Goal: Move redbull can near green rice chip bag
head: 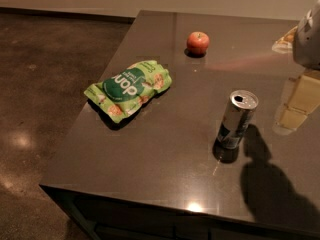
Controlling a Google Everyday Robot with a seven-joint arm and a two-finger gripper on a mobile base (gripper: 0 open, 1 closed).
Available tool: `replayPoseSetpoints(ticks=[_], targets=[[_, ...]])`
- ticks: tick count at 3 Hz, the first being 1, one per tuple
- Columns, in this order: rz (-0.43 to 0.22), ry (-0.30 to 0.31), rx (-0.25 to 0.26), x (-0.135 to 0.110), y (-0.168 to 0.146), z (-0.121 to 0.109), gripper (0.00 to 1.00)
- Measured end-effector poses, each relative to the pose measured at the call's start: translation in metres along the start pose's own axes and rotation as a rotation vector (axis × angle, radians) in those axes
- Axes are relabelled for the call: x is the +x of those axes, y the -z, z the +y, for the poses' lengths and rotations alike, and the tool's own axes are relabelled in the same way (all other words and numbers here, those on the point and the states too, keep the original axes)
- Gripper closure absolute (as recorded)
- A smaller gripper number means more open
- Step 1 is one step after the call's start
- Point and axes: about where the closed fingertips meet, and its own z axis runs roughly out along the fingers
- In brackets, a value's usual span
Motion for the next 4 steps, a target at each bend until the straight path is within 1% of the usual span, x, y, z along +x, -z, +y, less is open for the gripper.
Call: replayPoseSetpoints(ticks=[1,2,3,4], targets=[[-0.001,-0.001,0.002,0.0,0.001,0.0,0.0],[-0.037,-0.016,-0.012,-0.002,-0.007,0.006,0.0],[-0.102,-0.043,-0.023,-0.01,-0.022,0.018,0.0],[-0.181,-0.086,-0.035,-0.022,-0.043,0.023,0.0]])
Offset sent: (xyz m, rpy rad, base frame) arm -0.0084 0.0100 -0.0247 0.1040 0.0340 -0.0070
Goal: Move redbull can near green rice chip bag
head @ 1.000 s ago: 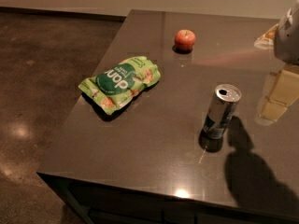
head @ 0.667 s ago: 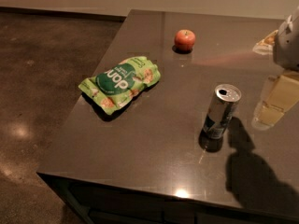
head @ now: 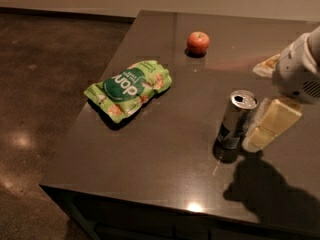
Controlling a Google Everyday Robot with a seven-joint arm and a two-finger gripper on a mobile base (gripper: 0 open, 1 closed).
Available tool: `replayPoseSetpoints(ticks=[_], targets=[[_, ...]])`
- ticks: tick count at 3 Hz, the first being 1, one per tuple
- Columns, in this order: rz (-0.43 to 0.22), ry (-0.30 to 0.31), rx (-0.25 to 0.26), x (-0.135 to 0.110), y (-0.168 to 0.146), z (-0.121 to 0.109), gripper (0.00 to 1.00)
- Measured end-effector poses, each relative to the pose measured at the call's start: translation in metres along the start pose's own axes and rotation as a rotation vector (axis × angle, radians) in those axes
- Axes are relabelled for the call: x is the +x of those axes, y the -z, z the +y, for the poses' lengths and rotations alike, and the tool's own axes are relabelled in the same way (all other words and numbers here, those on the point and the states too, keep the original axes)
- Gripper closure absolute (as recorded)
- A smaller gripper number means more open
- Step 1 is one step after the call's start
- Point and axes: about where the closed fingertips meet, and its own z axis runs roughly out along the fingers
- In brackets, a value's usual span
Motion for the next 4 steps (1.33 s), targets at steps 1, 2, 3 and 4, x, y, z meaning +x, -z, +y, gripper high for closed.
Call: replayPoseSetpoints(ticks=[1,2,3,4], targets=[[-0.064,-0.04,-0.013,-0.008,-0.02,0.001,0.0],[-0.108,-0.068,-0.023,-0.015,-0.03,0.0,0.0],[-0.137,-0.085,-0.021,-0.02,-0.032,-0.003,0.18],[-0.15,-0.091,-0.007,-0.021,-0.031,-0.009,0.42]])
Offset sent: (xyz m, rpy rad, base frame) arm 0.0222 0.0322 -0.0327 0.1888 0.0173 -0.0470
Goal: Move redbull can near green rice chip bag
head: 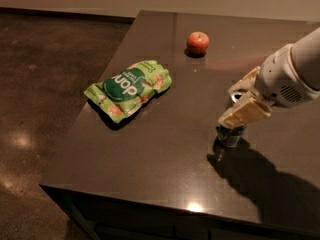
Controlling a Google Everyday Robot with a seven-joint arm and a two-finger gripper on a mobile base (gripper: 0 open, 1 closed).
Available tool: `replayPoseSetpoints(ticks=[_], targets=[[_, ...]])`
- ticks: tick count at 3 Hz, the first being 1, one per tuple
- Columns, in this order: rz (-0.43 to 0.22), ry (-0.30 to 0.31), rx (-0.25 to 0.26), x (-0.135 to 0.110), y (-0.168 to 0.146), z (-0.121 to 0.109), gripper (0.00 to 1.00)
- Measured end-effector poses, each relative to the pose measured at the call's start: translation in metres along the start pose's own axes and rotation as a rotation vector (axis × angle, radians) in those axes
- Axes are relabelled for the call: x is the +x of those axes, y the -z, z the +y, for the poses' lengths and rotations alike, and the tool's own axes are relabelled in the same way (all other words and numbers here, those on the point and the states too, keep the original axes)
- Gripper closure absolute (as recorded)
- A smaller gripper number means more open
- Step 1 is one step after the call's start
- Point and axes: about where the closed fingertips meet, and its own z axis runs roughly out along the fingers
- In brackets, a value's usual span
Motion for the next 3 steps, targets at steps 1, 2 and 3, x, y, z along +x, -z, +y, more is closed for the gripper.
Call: replayPoseSetpoints(ticks=[1,2,3], targets=[[-0.002,0.003,0.005,-0.003,0.002,-0.006,0.65],[-0.019,0.012,-0.01,-0.02,0.001,-0.01,0.88],[-0.051,0.032,-0.034,-0.046,-0.007,-0.011,1.0]])
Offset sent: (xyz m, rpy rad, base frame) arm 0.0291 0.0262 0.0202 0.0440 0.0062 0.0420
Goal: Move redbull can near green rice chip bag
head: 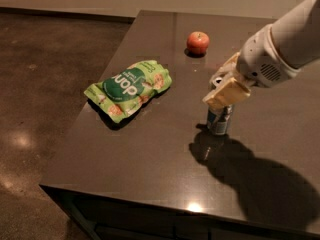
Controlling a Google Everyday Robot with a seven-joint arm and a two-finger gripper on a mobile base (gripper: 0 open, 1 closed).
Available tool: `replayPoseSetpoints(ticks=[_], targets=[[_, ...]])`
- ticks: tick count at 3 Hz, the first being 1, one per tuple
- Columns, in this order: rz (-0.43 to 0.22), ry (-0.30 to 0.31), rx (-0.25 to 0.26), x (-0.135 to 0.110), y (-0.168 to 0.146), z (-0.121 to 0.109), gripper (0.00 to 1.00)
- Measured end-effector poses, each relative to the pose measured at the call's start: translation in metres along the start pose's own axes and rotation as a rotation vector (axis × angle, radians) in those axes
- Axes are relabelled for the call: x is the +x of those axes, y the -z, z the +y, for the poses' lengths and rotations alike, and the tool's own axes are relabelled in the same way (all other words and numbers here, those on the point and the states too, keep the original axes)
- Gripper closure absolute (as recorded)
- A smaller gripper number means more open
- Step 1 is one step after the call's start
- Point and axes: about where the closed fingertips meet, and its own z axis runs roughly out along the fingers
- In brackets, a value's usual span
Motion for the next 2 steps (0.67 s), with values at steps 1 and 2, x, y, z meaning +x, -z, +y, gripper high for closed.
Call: replayPoseSetpoints(ticks=[1,2], targets=[[-0.052,0.022,-0.026,-0.032,-0.014,0.001,1.0],[-0.103,0.038,-0.058,-0.064,-0.029,0.004,1.0]])
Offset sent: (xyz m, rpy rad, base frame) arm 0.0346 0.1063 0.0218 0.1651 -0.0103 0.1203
